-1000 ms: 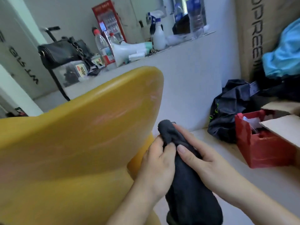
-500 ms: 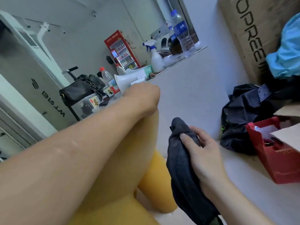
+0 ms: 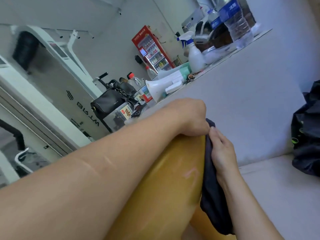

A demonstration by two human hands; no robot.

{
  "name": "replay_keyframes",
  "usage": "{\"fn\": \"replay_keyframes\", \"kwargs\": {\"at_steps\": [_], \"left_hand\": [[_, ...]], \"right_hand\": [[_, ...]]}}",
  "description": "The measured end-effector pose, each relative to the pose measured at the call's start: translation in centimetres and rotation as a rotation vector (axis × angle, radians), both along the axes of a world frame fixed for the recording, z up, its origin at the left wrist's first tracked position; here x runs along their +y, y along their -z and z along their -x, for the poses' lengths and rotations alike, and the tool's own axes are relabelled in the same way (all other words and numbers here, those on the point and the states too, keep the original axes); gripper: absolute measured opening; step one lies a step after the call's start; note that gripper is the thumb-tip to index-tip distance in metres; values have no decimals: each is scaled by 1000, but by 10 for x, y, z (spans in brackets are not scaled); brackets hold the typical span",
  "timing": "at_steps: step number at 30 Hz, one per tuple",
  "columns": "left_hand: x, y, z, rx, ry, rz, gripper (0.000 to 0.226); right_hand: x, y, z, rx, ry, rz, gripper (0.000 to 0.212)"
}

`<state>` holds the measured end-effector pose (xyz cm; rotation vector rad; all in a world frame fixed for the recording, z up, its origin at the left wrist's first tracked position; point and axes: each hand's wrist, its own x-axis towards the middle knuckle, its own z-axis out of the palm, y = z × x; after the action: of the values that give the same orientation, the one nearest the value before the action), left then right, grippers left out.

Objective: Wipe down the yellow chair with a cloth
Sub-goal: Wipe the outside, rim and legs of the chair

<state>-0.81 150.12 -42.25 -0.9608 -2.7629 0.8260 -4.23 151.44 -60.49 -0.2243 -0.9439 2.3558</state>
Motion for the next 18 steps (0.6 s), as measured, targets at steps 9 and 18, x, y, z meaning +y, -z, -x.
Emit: {"fn": "replay_keyframes", "kwargs": {"at_steps": [9, 18], "left_hand": [[22, 37, 11, 93, -15, 194, 34], [18, 27, 10, -31, -182, -20, 25]], "right_hand": [[-88, 113, 11, -302, -375, 428, 50], [-14, 2, -4, 57, 154, -102, 37]]}}
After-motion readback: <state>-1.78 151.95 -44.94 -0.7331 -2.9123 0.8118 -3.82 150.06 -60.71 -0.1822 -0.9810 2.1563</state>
